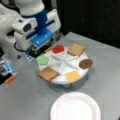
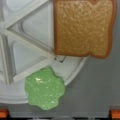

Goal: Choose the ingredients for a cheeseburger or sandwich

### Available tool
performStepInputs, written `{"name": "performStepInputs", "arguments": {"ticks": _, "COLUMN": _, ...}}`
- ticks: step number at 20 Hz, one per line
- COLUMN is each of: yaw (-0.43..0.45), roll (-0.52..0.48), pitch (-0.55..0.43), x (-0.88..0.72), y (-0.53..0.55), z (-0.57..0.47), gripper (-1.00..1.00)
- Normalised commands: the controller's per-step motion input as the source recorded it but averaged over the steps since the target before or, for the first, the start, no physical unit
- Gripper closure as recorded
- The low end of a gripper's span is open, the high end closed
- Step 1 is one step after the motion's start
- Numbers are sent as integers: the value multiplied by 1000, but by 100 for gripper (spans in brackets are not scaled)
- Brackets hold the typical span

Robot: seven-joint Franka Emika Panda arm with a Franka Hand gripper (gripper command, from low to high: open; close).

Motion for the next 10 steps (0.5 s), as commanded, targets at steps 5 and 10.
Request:
{"name": "performStepInputs", "arguments": {"ticks": 5, "yaw": 22, "roll": 368, "pitch": -152, "x": -236, "y": -123, "z": -151, "gripper": -100}}
{"name": "performStepInputs", "arguments": {"ticks": 10, "yaw": 51, "roll": 402, "pitch": -130, "x": -280, "y": -136, "z": -225, "gripper": -100}}
